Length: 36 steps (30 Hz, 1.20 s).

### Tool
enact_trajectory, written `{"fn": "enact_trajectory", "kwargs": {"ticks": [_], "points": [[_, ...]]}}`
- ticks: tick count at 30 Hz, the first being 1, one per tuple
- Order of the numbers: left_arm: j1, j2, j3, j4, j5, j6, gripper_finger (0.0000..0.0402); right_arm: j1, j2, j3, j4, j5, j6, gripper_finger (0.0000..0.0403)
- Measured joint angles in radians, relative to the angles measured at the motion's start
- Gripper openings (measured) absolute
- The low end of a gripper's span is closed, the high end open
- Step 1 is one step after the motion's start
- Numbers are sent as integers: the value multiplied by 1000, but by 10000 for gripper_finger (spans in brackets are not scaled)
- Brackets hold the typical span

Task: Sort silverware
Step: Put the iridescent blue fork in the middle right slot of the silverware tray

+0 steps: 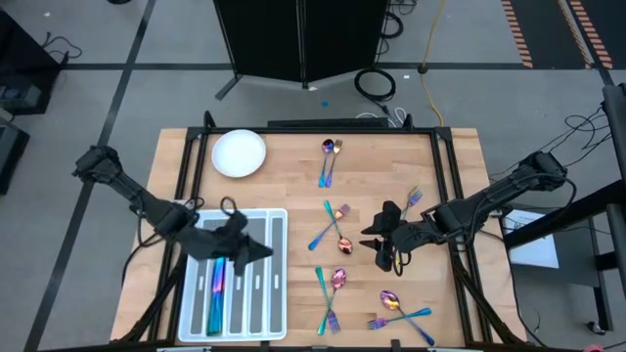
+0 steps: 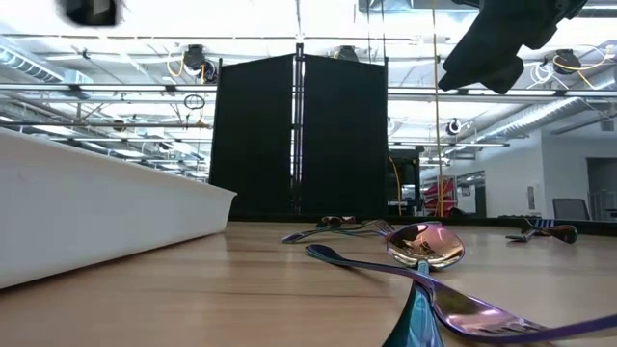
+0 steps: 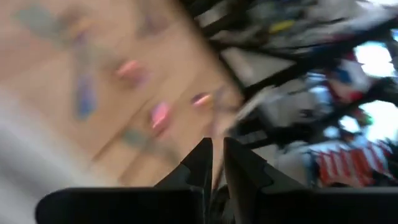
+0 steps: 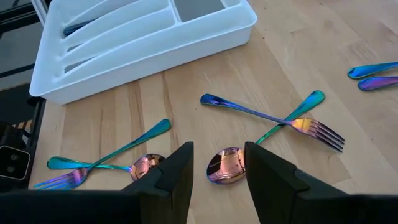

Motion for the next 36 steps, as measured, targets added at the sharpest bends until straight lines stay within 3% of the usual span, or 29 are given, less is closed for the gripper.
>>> {"fn": "enact_trajectory", "kwargs": {"ticks": [5,10,14,17,24,27,30,36], "points": [[75,32,0,302,39,432,41,0,0,0,0,4,26,130],[111,94,0,361,-12,748,41,0,0,0,0,4,27,130],[126,178,0,371,-120,778,41,0,0,0,0,4,41,130],[130,258,-1,474,-181,808,41,0,0,0,0,5,56,130],[131,442,-1,813,-186,1041,41,1,-8,0,-39,-8,31,130],[140,496,-1,840,-190,1007,41,8,-14,0,-99,-20,103,130],[142,535,-1,872,-143,869,41,33,-14,0,-170,-19,198,130],[140,561,14,936,24,830,41,122,-14,0,-233,42,334,130]]}}
